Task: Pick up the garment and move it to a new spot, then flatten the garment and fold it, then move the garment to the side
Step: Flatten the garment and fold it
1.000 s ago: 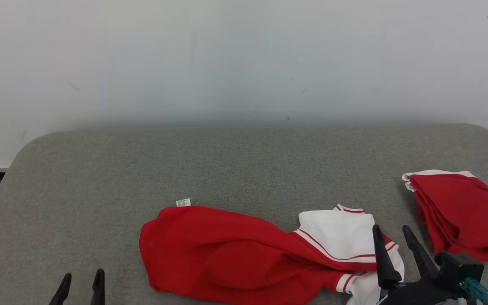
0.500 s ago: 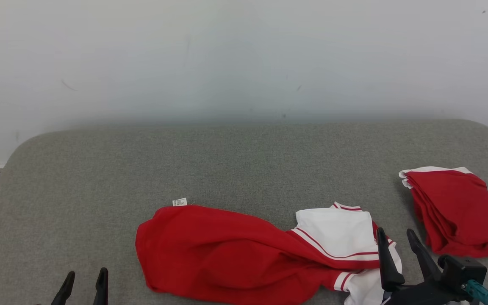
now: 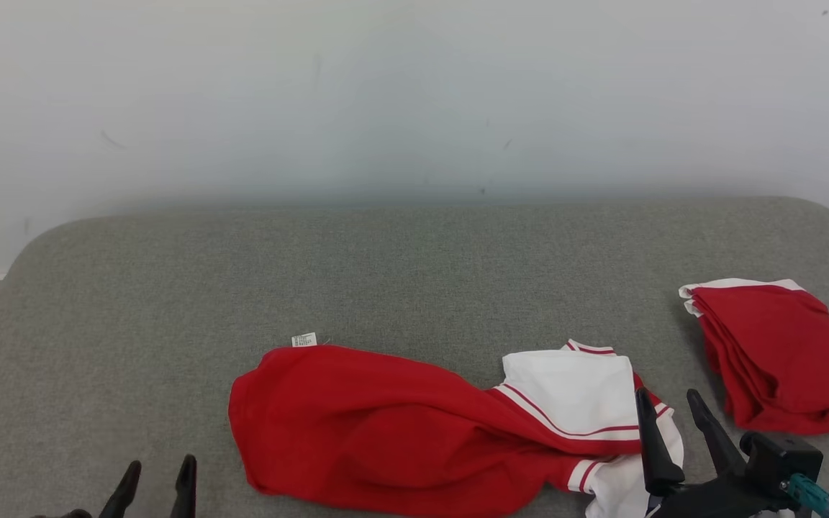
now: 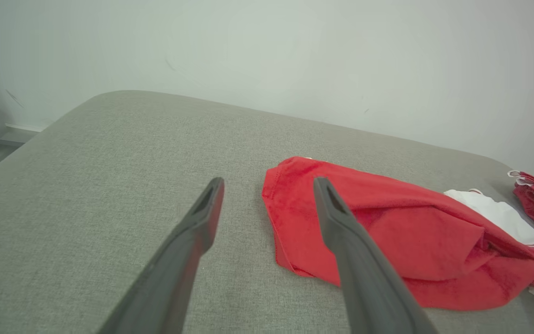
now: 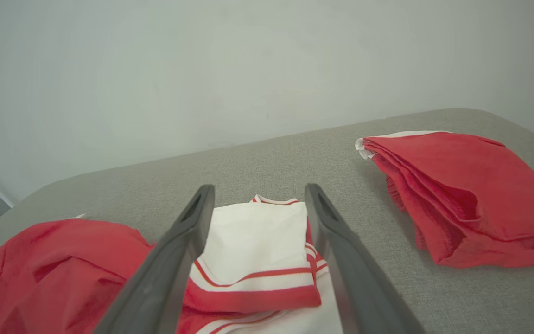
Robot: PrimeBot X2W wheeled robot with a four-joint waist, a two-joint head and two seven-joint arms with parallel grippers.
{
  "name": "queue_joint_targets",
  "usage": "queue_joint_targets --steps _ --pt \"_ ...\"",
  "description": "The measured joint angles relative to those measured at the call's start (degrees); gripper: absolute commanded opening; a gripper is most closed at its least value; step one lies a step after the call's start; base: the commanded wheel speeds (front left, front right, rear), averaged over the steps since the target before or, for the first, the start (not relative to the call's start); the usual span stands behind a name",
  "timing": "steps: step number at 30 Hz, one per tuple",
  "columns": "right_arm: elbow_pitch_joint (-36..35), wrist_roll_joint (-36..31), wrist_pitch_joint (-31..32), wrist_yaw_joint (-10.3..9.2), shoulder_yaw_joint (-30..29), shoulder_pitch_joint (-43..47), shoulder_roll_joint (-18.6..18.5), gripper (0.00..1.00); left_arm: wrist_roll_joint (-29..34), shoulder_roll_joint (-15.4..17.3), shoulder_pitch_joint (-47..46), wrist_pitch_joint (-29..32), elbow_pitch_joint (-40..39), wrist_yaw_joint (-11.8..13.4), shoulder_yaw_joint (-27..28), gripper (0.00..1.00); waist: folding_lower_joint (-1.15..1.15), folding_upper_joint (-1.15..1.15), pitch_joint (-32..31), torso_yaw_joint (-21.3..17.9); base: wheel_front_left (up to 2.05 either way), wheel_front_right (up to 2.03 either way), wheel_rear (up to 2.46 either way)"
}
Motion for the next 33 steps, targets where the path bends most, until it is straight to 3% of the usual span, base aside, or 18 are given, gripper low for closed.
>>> queue_joint_targets --steps 6,17,26,33 --pt "0.3 0.0 4.2 0.00 0.7 -0.6 -1.4 1.00 0.0 0.3 -3.8 5.7 0.9 -0.9 -3.4 1.00 0.00 0.00 1.0 0.3 0.00 0.00 0.00" --pt "3.1 1.0 20.8 -0.07 1.6 -12.2 -4.7 1.00 -0.1 -0.7 -29.4 22.2 12.3 -5.2 -7.9 1.00 0.00 0.00 5.7 1.1 0.00 0.00 0.00" --pt "9.1 2.2 34.0 -0.33 3.7 -25.2 -5.0 1.00 -0.8 -3.9 -42.5 35.0 26.5 -5.1 -9.5 1.00 0.01 0.01 11.6 0.7 0.00 0.00 0.00" --pt "14.2 1.9 41.7 -0.58 4.9 -28.4 -5.0 1.00 -0.6 -6.1 -48.1 42.5 34.1 -3.7 -10.7 1.00 0.01 0.01 15.3 -0.2 0.00 0.00 0.00"
